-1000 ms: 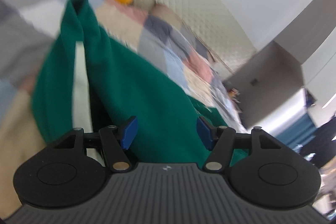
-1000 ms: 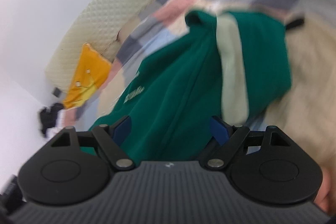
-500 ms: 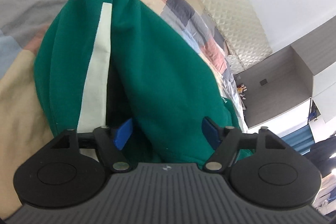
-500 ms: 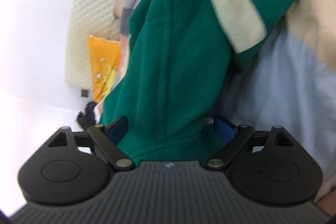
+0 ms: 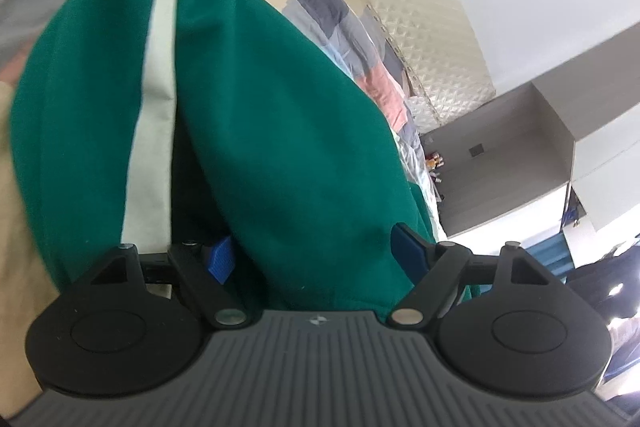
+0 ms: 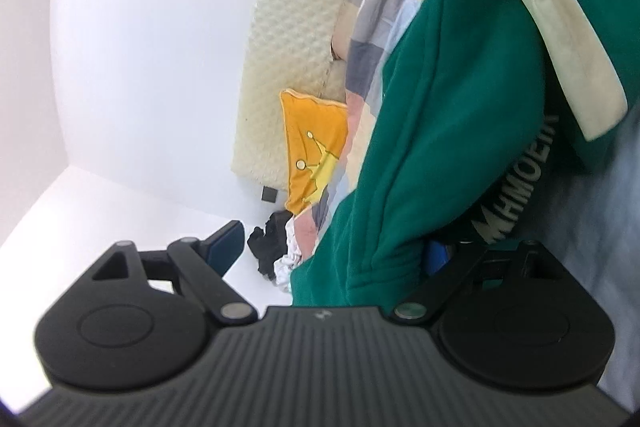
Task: Fold large clothes
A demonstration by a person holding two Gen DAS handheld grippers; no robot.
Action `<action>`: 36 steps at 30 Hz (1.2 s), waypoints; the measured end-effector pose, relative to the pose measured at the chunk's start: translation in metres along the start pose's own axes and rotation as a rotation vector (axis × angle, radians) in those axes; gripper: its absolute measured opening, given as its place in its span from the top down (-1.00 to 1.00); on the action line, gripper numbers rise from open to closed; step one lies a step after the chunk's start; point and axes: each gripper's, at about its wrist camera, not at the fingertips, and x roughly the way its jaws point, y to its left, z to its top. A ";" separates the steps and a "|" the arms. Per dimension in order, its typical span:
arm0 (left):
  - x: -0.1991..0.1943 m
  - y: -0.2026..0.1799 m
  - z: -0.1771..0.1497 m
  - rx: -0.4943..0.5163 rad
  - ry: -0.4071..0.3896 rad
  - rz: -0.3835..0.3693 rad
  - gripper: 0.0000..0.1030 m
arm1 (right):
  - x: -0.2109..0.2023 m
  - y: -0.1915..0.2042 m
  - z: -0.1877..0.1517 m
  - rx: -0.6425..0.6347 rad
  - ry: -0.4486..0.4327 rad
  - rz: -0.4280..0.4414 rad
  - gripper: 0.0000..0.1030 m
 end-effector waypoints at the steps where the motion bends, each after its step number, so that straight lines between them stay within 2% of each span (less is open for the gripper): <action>1: 0.003 -0.002 0.000 0.019 0.000 0.011 -0.58 | 0.002 -0.001 0.000 -0.007 0.003 -0.022 -0.77; 4: 0.005 -0.006 -0.005 0.060 -0.003 0.043 -0.58 | 0.019 -0.004 -0.002 -0.050 0.027 -0.116 -0.76; 7: 0.011 -0.008 -0.005 0.085 -0.007 0.061 -0.40 | 0.038 -0.010 -0.004 -0.081 0.055 -0.195 -0.75; 9: 0.015 -0.010 -0.004 0.112 -0.012 0.088 -0.04 | 0.049 -0.010 -0.003 -0.095 0.068 -0.227 -0.71; 10: 0.015 -0.011 -0.004 0.128 -0.026 0.110 0.13 | 0.054 -0.010 -0.004 -0.105 0.070 -0.236 -0.61; 11: 0.014 -0.013 -0.006 0.145 -0.039 0.114 0.40 | 0.053 -0.011 -0.003 -0.114 0.069 -0.243 -0.58; 13: 0.009 -0.018 -0.008 0.178 -0.076 0.107 0.47 | 0.056 -0.007 -0.001 -0.152 0.066 -0.242 -0.05; 14: 0.007 -0.019 -0.009 0.176 -0.089 0.099 0.49 | 0.053 -0.002 -0.001 -0.176 0.055 -0.238 0.09; 15: 0.004 -0.020 -0.009 0.173 -0.101 0.086 0.51 | 0.048 0.005 0.002 -0.205 0.032 -0.230 0.36; 16: -0.002 -0.021 -0.009 0.172 -0.119 0.065 0.51 | 0.044 0.011 0.003 -0.229 0.006 -0.211 0.54; 18: -0.012 -0.026 -0.009 0.191 -0.152 0.030 0.53 | 0.038 0.020 0.004 -0.253 -0.018 -0.155 0.63; 25: -0.063 -0.053 -0.003 0.254 -0.244 -0.074 0.56 | 0.013 0.060 -0.005 -0.385 -0.049 0.039 0.70; 29: -0.094 -0.068 -0.003 0.268 -0.294 -0.133 0.56 | 0.001 0.105 -0.014 -0.515 -0.044 0.088 0.70; 32: -0.119 -0.075 -0.002 0.261 -0.317 -0.153 0.56 | -0.010 0.123 -0.021 -0.502 -0.035 0.138 0.70; 36: -0.154 -0.089 0.001 0.263 -0.355 -0.177 0.56 | -0.024 0.154 -0.029 -0.558 -0.024 0.141 0.70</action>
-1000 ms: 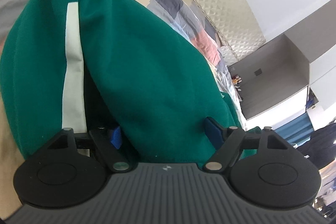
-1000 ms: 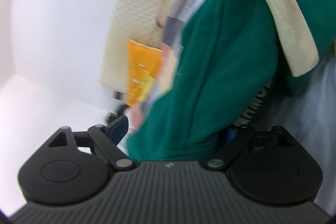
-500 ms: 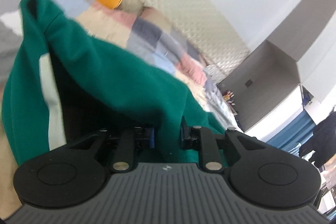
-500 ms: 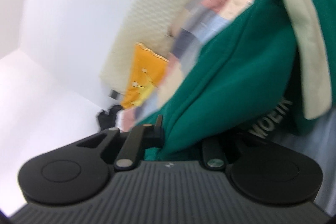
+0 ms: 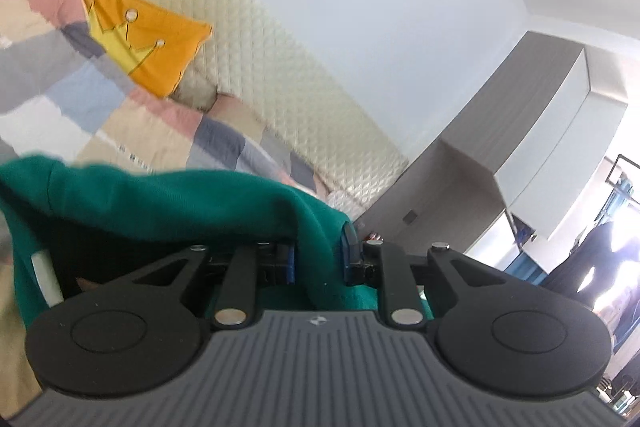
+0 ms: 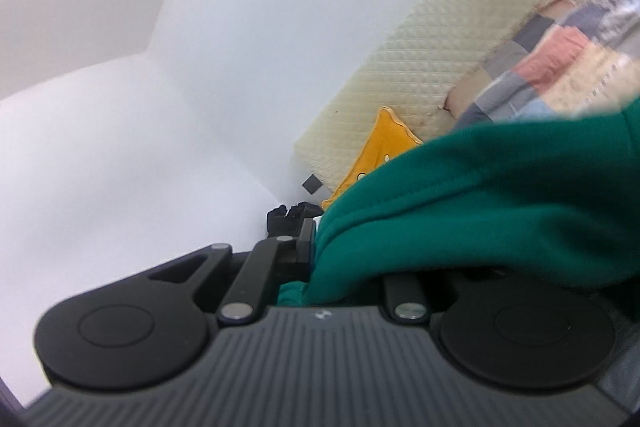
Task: Fold large clothes
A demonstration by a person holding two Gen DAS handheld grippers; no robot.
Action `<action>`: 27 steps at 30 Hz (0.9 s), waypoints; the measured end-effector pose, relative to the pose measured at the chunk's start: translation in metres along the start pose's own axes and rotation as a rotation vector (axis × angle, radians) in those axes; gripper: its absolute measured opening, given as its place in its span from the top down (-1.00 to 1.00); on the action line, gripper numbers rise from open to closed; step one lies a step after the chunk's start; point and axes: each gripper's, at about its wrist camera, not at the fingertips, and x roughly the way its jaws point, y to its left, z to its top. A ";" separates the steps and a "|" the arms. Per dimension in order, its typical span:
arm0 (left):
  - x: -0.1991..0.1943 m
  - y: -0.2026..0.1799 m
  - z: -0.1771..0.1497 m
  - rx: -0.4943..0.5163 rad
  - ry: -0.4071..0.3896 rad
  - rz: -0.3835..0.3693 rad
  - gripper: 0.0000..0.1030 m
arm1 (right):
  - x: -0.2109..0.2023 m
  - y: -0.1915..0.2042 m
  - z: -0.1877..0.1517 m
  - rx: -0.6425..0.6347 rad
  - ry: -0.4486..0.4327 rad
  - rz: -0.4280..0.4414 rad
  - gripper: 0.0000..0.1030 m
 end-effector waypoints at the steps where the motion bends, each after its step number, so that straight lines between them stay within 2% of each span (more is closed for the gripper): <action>1: -0.009 -0.008 0.006 0.001 -0.013 -0.008 0.56 | -0.003 0.012 0.003 -0.019 -0.003 0.000 0.70; 7: -0.053 -0.055 0.042 0.045 -0.108 -0.060 0.57 | -0.031 0.059 0.038 -0.104 -0.056 0.039 0.70; 8: -0.061 -0.064 0.047 0.059 -0.134 -0.062 0.71 | -0.032 0.067 0.044 -0.119 -0.061 0.039 0.70; 14: -0.084 -0.109 0.079 0.076 -0.177 -0.084 0.83 | -0.050 0.113 0.072 -0.238 -0.118 0.072 0.70; 20: -0.105 -0.144 0.101 0.079 -0.221 -0.097 0.83 | -0.052 0.136 0.102 -0.258 -0.133 0.092 0.71; 27: -0.147 -0.216 0.151 0.182 -0.342 -0.112 0.83 | -0.061 0.195 0.146 -0.351 -0.166 0.153 0.71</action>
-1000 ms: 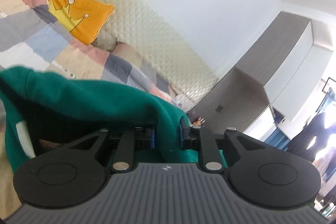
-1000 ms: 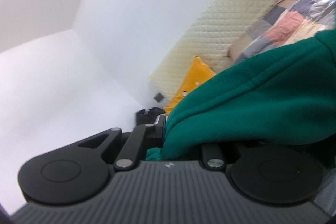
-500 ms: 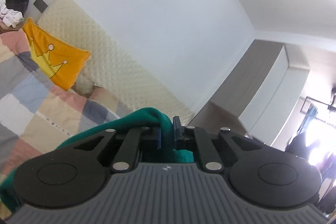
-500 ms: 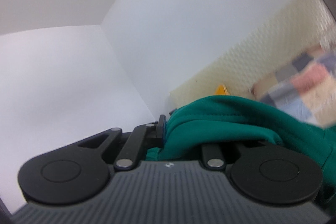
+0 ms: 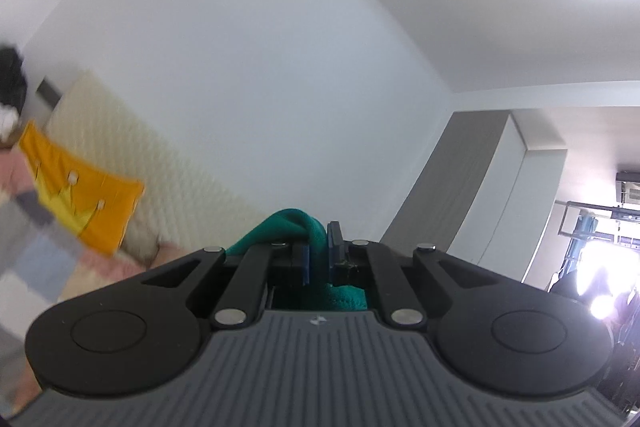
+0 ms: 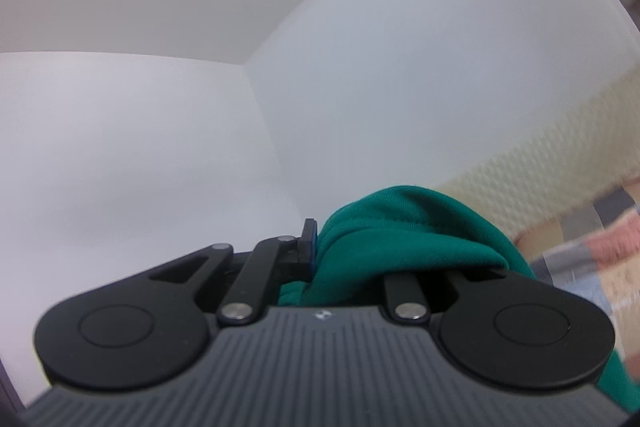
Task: Fold large clothes
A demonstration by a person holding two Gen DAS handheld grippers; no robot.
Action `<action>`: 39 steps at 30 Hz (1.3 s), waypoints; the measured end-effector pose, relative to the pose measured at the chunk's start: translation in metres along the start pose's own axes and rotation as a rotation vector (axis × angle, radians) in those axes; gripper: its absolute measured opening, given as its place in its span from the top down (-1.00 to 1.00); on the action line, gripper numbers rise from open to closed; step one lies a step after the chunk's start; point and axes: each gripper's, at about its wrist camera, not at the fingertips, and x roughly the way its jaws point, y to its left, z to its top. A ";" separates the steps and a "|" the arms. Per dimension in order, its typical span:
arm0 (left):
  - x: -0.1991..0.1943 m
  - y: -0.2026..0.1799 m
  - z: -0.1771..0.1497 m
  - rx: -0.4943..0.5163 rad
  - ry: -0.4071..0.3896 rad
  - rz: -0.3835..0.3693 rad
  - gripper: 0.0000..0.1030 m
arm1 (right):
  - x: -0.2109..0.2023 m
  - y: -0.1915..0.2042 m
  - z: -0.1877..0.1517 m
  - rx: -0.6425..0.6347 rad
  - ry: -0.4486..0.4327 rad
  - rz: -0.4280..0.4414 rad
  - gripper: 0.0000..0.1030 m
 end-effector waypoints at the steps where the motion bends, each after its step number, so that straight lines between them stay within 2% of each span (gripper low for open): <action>1: 0.000 -0.010 0.012 0.019 -0.014 -0.003 0.83 | 0.002 0.006 0.010 -0.015 -0.009 0.008 0.71; 6: 0.003 -0.063 0.071 0.140 -0.106 0.012 0.83 | 0.020 0.033 0.062 -0.085 -0.059 0.041 0.71; 9: 0.015 -0.084 0.092 0.221 -0.145 0.048 0.83 | 0.042 0.042 0.082 -0.156 -0.079 0.015 0.72; 12: 0.044 -0.079 0.100 0.255 -0.125 0.099 0.82 | 0.071 0.027 0.086 -0.143 -0.054 -0.016 0.72; 15: 0.075 -0.051 0.090 0.254 -0.079 0.153 0.82 | 0.106 -0.012 0.069 -0.082 0.001 -0.045 0.72; 21: 0.147 0.048 0.039 0.194 0.025 0.244 0.82 | 0.184 -0.115 -0.001 -0.016 0.139 -0.110 0.72; 27: 0.262 0.169 -0.027 0.153 0.145 0.330 0.82 | 0.280 -0.233 -0.063 0.063 0.247 -0.210 0.72; 29: 0.314 0.215 -0.064 0.151 0.187 0.359 0.82 | 0.322 -0.282 -0.091 0.080 0.287 -0.251 0.72; 34: 0.432 0.373 -0.157 0.092 0.331 0.432 0.82 | 0.394 -0.403 -0.176 0.120 0.416 -0.334 0.72; 37: 0.478 0.445 -0.220 0.070 0.430 0.476 0.82 | 0.410 -0.440 -0.234 0.143 0.494 -0.379 0.72; 39: 0.506 0.498 -0.259 0.041 0.487 0.506 0.82 | 0.414 -0.448 -0.267 0.156 0.542 -0.409 0.72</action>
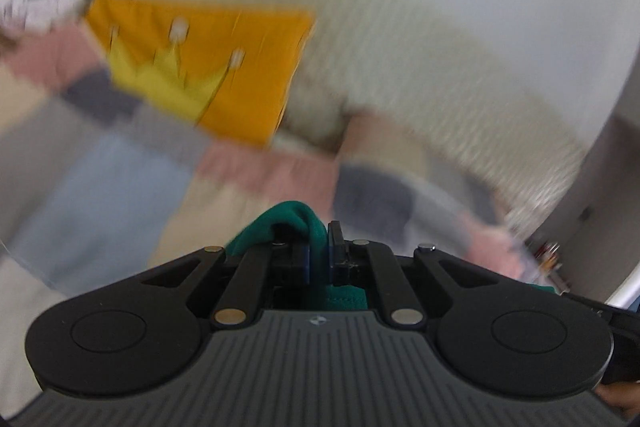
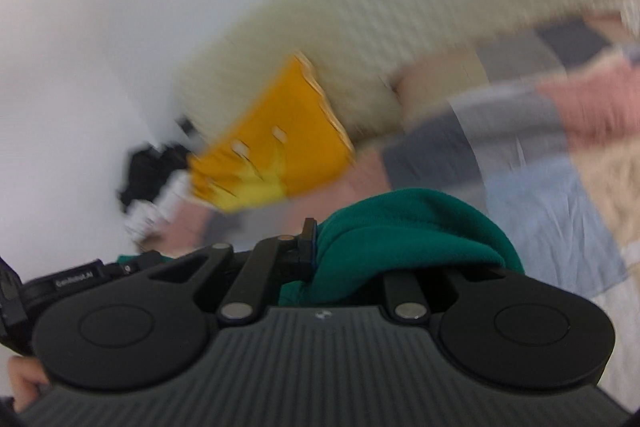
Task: Fold large clothes
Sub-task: 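Lower the hoodie onto the quilt with both grippers, spreading it flat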
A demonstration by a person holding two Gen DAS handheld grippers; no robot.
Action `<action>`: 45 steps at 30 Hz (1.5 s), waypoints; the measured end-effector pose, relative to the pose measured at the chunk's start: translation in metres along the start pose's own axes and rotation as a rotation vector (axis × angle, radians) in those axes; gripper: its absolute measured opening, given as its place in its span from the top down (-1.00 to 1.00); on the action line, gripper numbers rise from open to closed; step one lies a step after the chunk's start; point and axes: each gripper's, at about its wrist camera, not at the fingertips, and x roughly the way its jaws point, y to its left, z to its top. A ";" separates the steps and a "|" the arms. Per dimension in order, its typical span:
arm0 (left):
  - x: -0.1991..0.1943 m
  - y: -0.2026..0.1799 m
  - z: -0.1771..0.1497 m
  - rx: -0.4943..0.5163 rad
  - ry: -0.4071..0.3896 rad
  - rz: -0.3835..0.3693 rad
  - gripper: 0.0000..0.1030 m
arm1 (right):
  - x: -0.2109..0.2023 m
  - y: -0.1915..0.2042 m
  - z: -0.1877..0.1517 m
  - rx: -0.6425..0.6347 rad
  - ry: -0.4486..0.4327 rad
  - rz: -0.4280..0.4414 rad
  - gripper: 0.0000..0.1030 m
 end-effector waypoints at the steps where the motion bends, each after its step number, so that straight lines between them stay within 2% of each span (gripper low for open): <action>1: 0.028 0.011 -0.005 -0.002 0.031 0.005 0.82 | 0.008 -0.005 -0.005 0.003 0.020 -0.015 0.72; 2: 0.054 0.021 -0.010 0.004 0.060 0.015 0.82 | 0.027 -0.018 -0.013 0.007 0.045 -0.036 0.72; 3: 0.068 0.024 -0.018 0.009 0.087 0.028 0.81 | 0.025 -0.017 -0.028 0.013 0.070 -0.052 0.72; 5: 0.110 0.038 -0.030 0.012 0.137 0.049 0.81 | 0.039 -0.023 -0.035 0.038 0.111 -0.075 0.72; 7: 0.132 0.046 -0.041 0.022 0.176 0.074 0.81 | 0.057 -0.034 -0.045 0.062 0.145 -0.094 0.71; 12: 0.131 0.048 -0.045 0.050 0.264 0.126 0.78 | 0.069 -0.041 -0.053 0.088 0.193 -0.116 0.71; 16: 0.124 0.047 -0.044 0.045 0.269 0.124 0.75 | 0.068 -0.034 -0.055 0.075 0.197 -0.128 0.69; 17: 0.122 0.045 -0.043 0.050 0.274 0.125 0.65 | 0.065 -0.032 -0.054 0.073 0.198 -0.130 0.65; 18: 0.121 0.044 -0.043 0.058 0.281 0.124 0.41 | 0.066 -0.031 -0.060 0.077 0.200 -0.126 0.52; 19: 0.118 0.041 -0.041 0.065 0.289 0.118 0.24 | 0.063 -0.029 -0.060 0.082 0.205 -0.121 0.27; 20: 0.113 0.038 -0.040 0.068 0.294 0.106 -0.15 | 0.061 -0.026 -0.062 0.089 0.208 -0.117 0.13; 21: 0.105 0.034 -0.039 0.072 0.292 0.090 -0.33 | 0.055 -0.021 -0.064 0.093 0.208 -0.113 -0.12; 22: 0.098 0.030 -0.038 0.084 0.288 0.079 -0.33 | 0.050 -0.015 -0.063 0.088 0.204 -0.111 -0.30; 24: 0.081 0.019 -0.035 0.123 0.276 0.079 -0.33 | 0.038 -0.002 -0.064 0.073 0.202 -0.117 -0.49; 30: 0.013 -0.002 -0.026 0.151 0.237 0.075 -0.34 | -0.025 0.037 -0.063 0.061 0.166 -0.106 -0.49; 34: -0.042 -0.012 -0.021 0.150 0.203 0.060 -0.34 | -0.074 0.065 -0.065 0.009 0.148 -0.115 -0.49; 45: -0.231 -0.054 -0.035 0.217 0.100 0.022 -0.34 | -0.228 0.146 -0.092 -0.158 0.063 -0.143 -0.49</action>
